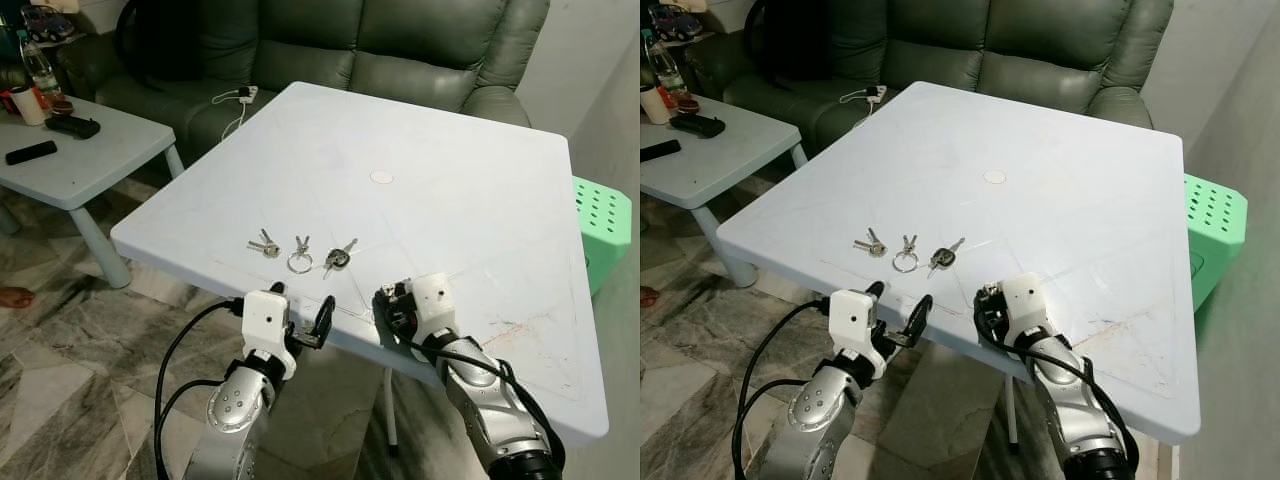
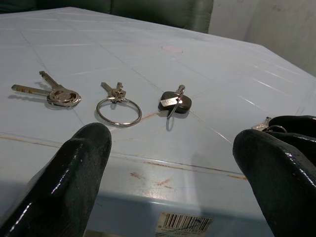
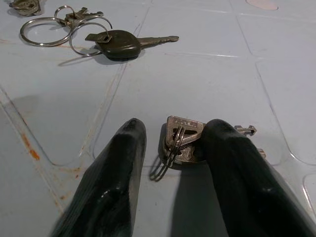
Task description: Hang keys on a hook
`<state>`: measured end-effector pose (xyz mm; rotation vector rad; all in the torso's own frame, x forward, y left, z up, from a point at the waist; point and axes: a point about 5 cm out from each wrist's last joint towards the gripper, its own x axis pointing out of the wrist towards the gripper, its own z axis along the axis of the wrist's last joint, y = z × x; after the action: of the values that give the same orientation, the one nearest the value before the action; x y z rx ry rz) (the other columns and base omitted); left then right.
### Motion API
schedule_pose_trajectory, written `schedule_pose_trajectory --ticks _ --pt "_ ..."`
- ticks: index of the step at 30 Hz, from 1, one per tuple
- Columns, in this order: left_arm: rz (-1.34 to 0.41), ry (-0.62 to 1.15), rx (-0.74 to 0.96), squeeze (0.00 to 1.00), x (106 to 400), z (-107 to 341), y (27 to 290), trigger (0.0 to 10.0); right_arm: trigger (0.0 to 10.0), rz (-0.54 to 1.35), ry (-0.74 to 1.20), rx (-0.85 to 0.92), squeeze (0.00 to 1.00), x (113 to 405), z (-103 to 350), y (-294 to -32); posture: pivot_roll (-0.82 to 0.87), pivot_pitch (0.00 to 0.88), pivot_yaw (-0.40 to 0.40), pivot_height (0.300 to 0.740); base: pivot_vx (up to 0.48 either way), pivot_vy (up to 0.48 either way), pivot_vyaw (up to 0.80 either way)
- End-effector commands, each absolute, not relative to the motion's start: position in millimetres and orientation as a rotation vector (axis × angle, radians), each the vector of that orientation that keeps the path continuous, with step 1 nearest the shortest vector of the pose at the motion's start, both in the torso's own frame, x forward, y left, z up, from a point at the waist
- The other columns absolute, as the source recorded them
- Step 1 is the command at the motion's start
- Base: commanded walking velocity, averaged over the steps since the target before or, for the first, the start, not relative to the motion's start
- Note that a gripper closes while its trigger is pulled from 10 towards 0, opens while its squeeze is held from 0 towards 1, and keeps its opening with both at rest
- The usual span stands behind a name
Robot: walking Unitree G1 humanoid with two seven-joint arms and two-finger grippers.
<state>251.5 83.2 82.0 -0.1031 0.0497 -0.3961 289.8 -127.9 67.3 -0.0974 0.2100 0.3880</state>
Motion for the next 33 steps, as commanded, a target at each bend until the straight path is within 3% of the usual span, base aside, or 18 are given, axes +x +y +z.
schedule_pose_trajectory --ticks 1,2,3,4,5,6,7,23,24,26,28,30,32,33 --pt "-0.409 0.046 -0.096 0.00 252 84 80 10.0 5.0 0.387 0.204 -0.098 0.00 288 66 -132 -0.03 0.012 -0.068 0.740 0.000 0.000 0.00" --pt "-0.409 0.045 -0.094 0.00 252 84 80 10.0 5.0 0.393 0.200 -0.087 0.00 288 66 -133 -0.03 0.012 -0.067 0.740 0.000 0.000 0.00" --pt "-0.408 0.046 -0.099 0.00 252 84 80 10.0 9.2 0.390 0.193 -0.099 0.00 288 67 -134 -0.03 0.012 -0.067 0.740 0.000 0.000 0.00" --pt "-0.407 0.046 -0.102 0.00 252 84 80 10.0 7.8 0.398 0.182 -0.094 0.00 288 67 -134 -0.03 0.013 -0.066 0.740 0.000 0.000 0.00" --pt "-0.408 0.046 -0.100 0.00 252 84 79 10.0 1.2 0.414 0.160 -0.099 0.00 287 69 -134 -0.03 0.013 -0.066 0.740 0.000 0.000 0.00" --pt "-0.409 0.045 -0.097 0.00 252 84 79 10.0 1.2 0.425 0.145 -0.101 0.00 287 69 -134 -0.03 0.013 -0.066 0.740 0.000 0.000 0.00" --pt "-0.409 0.047 -0.099 0.00 252 84 79 10.0 10.0 0.425 0.147 -0.122 0.00 287 68 -134 -0.03 0.013 -0.066 0.740 0.000 0.000 0.00" --pt "-0.410 0.051 -0.101 0.00 252 84 79 10.0 10.0 0.435 0.159 -0.132 0.00 284 63 -137 -0.03 0.033 -0.062 0.740 0.000 0.000 0.00" --pt "-0.410 0.051 -0.103 0.00 252 84 80 10.0 8.8 0.437 0.156 -0.115 0.00 283 63 -137 -0.03 0.038 -0.061 0.740 0.000 0.000 0.00" --pt "-0.410 0.052 -0.103 0.00 251 84 79 10.0 9.4 0.438 0.148 -0.125 0.00 283 63 -139 -0.03 0.039 -0.061 0.740 0.000 0.000 0.00" --pt "-0.411 0.053 -0.102 0.00 251 84 79 10.0 8.6 0.435 0.151 -0.136 0.00 282 62 -141 -0.03 0.039 -0.061 0.740 0.000 0.000 0.00" --pt "-0.411 0.052 -0.102 0.00 251 84 79 10.0 8.7 0.429 0.160 -0.139 0.00 281 60 -143 -0.03 0.039 -0.061 0.740 0.000 0.000 0.00" --pt "-0.410 0.053 -0.102 0.00 251 84 79 10.0 6.6 0.434 0.155 -0.138 0.00 281 60 -144 -0.03 0.041 -0.059 0.740 0.000 0.000 0.00" --pt "-0.411 0.053 -0.102 0.00 251 84 79 10.0 0.9 0.430 0.152 -0.134 0.00 281 60 -145 -0.03 0.039 -0.060 0.740 0.000 0.000 0.00"
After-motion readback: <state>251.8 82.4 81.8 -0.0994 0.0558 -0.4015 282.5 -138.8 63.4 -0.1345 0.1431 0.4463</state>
